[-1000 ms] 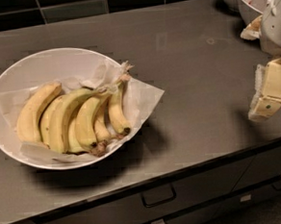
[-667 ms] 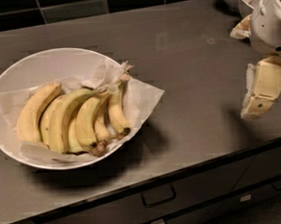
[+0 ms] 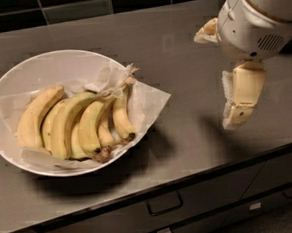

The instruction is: Pick banana from white bowl

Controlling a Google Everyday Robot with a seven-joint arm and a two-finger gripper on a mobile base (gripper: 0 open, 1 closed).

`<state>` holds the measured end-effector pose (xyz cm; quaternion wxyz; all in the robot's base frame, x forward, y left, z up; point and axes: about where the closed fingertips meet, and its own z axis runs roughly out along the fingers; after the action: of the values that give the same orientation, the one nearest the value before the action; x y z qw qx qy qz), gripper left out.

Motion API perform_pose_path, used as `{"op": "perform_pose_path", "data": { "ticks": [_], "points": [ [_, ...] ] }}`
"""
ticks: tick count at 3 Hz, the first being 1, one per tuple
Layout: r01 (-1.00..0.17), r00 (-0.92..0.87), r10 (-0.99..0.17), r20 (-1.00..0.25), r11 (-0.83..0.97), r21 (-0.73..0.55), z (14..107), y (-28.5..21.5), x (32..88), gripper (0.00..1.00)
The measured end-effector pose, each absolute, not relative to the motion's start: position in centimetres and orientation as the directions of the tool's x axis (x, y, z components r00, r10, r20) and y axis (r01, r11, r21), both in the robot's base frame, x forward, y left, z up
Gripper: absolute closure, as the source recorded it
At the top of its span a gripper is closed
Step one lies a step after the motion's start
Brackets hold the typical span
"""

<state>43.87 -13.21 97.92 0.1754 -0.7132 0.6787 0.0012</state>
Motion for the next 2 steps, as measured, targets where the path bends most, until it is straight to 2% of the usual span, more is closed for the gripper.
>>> {"op": "perform_pose_path", "data": {
  "ticks": [1, 2],
  "points": [
    [-0.968, 0.079, -0.968, -0.24, -0.018, -0.249, 97.9, -13.2, 43.9, 0.0],
    [-0.955, 0.167, -0.962, -0.215, -0.103, -0.278, 99.0, -10.3, 43.2, 0.0]
  ]
}}
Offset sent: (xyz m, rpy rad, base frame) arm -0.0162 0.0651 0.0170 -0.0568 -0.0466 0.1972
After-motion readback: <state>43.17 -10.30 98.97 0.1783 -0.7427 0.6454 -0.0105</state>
